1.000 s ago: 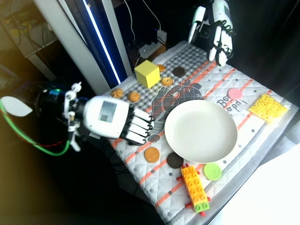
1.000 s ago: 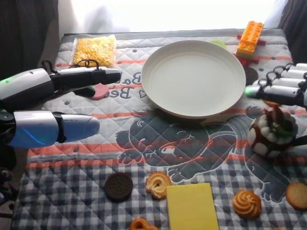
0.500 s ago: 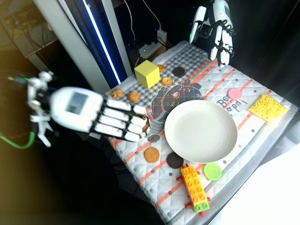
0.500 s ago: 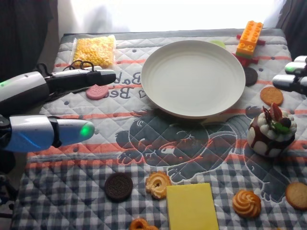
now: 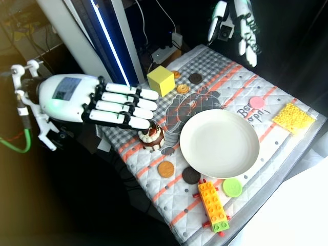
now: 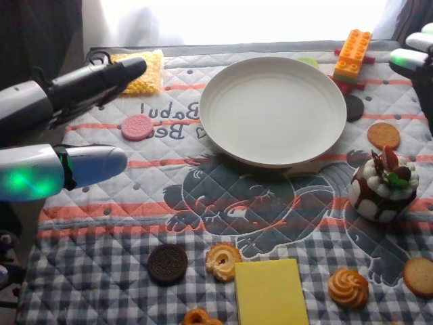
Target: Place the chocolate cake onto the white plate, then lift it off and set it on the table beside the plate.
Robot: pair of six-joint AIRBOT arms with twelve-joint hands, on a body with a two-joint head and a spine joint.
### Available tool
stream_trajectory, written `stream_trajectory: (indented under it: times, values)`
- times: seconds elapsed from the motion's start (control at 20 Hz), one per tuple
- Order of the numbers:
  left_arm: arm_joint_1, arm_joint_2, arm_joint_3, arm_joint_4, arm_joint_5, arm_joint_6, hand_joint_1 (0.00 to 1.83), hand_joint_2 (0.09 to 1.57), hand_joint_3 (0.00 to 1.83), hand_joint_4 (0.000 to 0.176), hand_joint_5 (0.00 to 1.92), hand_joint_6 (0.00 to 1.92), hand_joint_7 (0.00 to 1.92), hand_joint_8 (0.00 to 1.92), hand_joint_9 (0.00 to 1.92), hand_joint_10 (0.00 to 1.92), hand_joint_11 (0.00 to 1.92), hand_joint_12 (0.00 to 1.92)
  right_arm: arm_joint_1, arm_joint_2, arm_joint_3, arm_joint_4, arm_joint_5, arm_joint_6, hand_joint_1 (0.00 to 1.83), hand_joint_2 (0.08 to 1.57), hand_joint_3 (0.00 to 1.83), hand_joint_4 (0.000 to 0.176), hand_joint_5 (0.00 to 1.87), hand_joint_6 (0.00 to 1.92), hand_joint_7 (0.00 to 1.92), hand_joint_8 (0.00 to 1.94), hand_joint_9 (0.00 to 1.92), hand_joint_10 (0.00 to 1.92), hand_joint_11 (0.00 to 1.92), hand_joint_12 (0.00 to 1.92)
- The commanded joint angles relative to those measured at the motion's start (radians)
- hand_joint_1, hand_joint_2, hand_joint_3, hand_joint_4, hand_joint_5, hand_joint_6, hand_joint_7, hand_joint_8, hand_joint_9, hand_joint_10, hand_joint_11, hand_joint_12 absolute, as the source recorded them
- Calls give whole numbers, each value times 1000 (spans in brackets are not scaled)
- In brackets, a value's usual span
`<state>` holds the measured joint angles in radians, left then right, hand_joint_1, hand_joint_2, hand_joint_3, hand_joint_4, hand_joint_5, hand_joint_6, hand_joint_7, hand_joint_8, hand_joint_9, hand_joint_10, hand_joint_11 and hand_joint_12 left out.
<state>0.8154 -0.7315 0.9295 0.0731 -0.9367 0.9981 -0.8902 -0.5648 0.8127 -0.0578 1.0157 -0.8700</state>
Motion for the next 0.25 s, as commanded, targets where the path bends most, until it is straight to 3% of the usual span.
stream_trajectory:
  times: [0.0,0.05,0.1,0.15,0.2]
  values:
    - [-8,7,1,-28,-159,-3,764,1262,15,0,7,3,0,0,0,0,1,215,6,3,1,39,164,-10,669,1160,0,22,0,0,0,0,0,0,0,0]
    - [-8,6,1,-38,-182,1,701,1267,12,24,1,0,0,0,0,0,0,42,-1,2,2,50,189,-11,676,1167,3,30,0,0,0,0,0,0,0,0]
    - [-5,7,-1,-50,-205,8,655,1255,4,39,0,0,0,0,0,0,0,8,-7,-2,7,60,210,-11,707,1168,3,35,0,0,0,0,0,0,0,0]
    - [0,8,-1,-65,-228,12,542,1228,0,67,0,0,0,0,0,0,0,1,-11,-17,14,70,233,-16,740,1168,2,58,0,0,0,0,0,0,0,0]
    - [6,8,-1,-80,-255,16,536,1220,0,95,0,0,0,0,0,0,0,0,-11,-29,19,83,251,-25,749,1170,3,44,0,0,0,0,0,0,0,0]
